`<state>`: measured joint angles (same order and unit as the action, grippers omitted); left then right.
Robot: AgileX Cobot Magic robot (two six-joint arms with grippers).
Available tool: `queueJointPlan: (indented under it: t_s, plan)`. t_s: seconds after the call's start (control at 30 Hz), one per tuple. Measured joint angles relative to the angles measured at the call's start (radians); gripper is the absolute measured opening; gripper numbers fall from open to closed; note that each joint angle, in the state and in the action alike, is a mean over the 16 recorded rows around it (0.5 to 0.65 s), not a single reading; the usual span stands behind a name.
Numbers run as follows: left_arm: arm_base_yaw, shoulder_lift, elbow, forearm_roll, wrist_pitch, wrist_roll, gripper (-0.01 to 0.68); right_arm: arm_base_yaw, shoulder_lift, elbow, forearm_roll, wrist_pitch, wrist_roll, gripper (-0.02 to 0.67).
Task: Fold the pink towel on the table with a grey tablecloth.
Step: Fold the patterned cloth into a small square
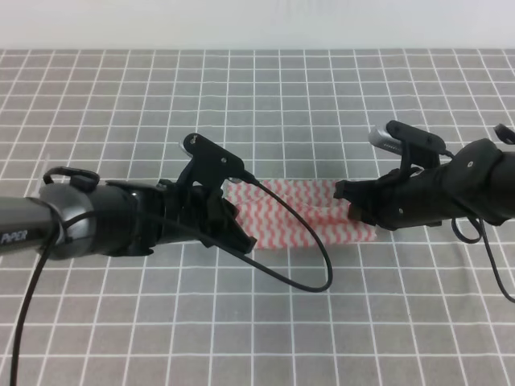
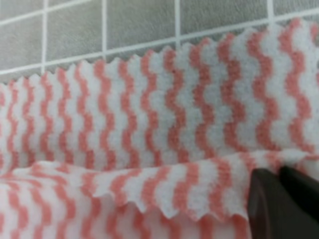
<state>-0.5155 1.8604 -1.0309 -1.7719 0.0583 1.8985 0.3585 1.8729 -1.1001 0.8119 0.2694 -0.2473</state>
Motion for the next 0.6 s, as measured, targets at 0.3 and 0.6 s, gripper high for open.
queueJointPlan:
  t_s: [0.3, 0.6]
  plan:
    - [0.0, 0.002, -0.001, 0.002, -0.01, 0.007, 0.0, 0.0, 0.012, -0.023, -0.008, 0.014, 0.0, -0.001]
    - [0.016, 0.004, -0.001, 0.0, -0.004, 0.007, 0.0, 0.0, 0.024, -0.048, -0.017, 0.023, 0.0, -0.001]
